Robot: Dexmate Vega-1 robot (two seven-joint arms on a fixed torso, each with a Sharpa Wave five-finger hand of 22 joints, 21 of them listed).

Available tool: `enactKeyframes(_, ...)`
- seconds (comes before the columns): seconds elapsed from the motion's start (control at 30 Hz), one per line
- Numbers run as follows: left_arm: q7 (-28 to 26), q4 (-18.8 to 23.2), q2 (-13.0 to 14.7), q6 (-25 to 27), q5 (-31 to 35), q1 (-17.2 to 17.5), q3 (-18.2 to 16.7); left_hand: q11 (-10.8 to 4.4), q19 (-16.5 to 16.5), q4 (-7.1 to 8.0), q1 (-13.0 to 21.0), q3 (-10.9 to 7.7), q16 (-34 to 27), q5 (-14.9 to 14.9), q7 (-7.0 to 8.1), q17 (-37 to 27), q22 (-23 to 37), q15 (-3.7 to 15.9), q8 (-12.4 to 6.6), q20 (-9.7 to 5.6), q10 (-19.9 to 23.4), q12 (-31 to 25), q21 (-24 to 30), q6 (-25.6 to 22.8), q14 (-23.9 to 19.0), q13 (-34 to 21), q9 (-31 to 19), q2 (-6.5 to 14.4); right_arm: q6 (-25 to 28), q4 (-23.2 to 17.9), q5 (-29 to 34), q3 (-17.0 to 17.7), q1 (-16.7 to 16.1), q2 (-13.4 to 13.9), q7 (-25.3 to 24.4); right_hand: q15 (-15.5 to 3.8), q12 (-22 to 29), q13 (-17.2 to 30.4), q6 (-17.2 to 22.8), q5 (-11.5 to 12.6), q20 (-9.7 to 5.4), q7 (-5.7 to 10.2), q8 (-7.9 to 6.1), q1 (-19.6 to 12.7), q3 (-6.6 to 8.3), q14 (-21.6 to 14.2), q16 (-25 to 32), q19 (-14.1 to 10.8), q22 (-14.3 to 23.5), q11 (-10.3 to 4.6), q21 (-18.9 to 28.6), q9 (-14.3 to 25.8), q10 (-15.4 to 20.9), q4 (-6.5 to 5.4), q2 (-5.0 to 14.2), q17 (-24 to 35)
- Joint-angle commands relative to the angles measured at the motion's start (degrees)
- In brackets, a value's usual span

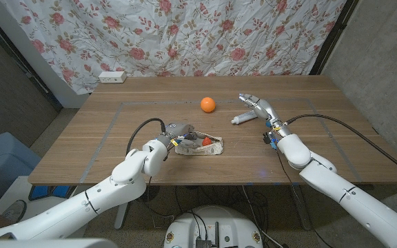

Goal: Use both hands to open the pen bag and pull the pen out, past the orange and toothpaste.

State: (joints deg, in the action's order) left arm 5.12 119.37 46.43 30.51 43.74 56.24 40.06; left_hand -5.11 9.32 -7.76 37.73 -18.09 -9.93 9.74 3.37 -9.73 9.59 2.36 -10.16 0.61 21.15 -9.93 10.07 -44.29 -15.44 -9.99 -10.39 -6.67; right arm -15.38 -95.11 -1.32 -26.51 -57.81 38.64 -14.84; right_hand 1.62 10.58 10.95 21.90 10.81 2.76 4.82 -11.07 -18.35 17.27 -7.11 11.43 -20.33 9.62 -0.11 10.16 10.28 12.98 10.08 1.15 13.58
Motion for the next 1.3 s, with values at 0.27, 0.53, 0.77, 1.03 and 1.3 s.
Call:
enactKeyframes(0.27, -3.6, -1.1, 0.4, -1.6, -4.3, -0.5, 0.3, 0.65, -0.7, 0.10, -1.4, 0.88, 0.0, 0.4, -0.59, -0.1, 0.2, 1.50, 0.10, 0.25, -1.1, -0.3, 0.1, 1.6, 0.8, -0.3, -0.1, -0.4, 3.8, -6.4, 6.1, -0.7, -0.9, 4.7, 1.5, 0.16, -0.2, 0.1, 0.3, 0.1, 0.10, 0.40, -0.66, -2.9, 0.65, 0.9, -0.1, 0.8, 0.0, -0.54, 0.1, 0.4, -1.5, 0.60, -1.16, -0.3)
enactKeyframes(0.53, -4.1, -1.2, 1.1, -2.3, -5.5, -0.7, 0.2, 1.07, -1.2, 0.10, -2.0, 1.18, 0.0, 0.5, -0.97, -0.1, 0.2, 1.16, 0.20, 0.44, -1.7, -0.3, 0.2, 2.7, 1.3, -0.3, -0.1, -0.5, 5.0, -8.5, 8.2, -1.2, -0.6, 6.5, 3.6, 0.47, 0.0, 0.2, 1.5, 0.0, 0.43, 0.39, -1.50, -7.2, 2.09, 1.3, -0.1, 1.2, -0.1, -0.57, 0.2, 0.7, -2.5, 0.93, -1.69, -0.7)
enactKeyframes(0.77, -3.8, -1.3, 1.5, -2.7, -6.1, -1.1, 0.4, 1.40, -1.5, 0.11, -2.4, 1.36, 0.0, 0.5, -1.09, -0.1, 0.2, 0.88, 0.19, 0.68, -2.2, -0.3, 0.2, 3.3, 1.9, -0.3, -0.1, -0.6, 5.6, -9.8, 10.2, -1.7, -0.5, 6.9, 4.0, 0.45, 0.2, 0.2, 3.3, 0.2, 0.50, 0.51, -2.48, -10.8, 3.23, 1.3, 0.1, 1.2, -0.1, -0.60, 0.3, 1.0, -2.6, 1.03, -2.38, -1.0)
enactKeyframes(1.03, -4.4, -1.8, 1.6, -3.8, -6.9, -1.2, 0.6, 1.47, -1.6, 0.10, -2.6, 1.45, 0.0, 0.6, -1.16, -0.1, 0.2, 0.57, 0.17, 0.80, -2.4, -0.4, 0.2, 3.8, 2.1, -0.3, -0.1, -0.5, 6.2, -11.1, 13.4, -2.2, -0.4, 7.2, 3.6, 0.41, 0.4, 0.3, 6.8, 0.2, 0.46, 1.84, -4.37, -17.0, 4.82, 1.1, 0.3, 0.8, -0.1, -0.59, 0.5, 1.4, -2.6, 1.07, -4.24, -1.4)
enactKeyframes(1.3, -5.8, -2.7, 1.4, -5.4, -8.2, -1.1, 0.3, 1.51, -2.0, 0.02, -2.8, 1.49, 0.3, 0.6, -1.12, -0.1, 0.2, 0.39, 0.01, 0.71, -3.2, -0.4, 0.3, 4.1, 3.6, -0.3, -0.1, -0.3, 11.9, -14.2, 20.5, -4.1, 0.7, 8.6, 5.6, 0.26, 0.6, 0.3, 10.3, -0.2, 0.42, 2.78, -6.23, -20.8, 5.31, 0.5, 0.7, 0.2, -0.1, -0.85, 0.6, 1.7, -2.0, 0.66, -6.02, -1.5)
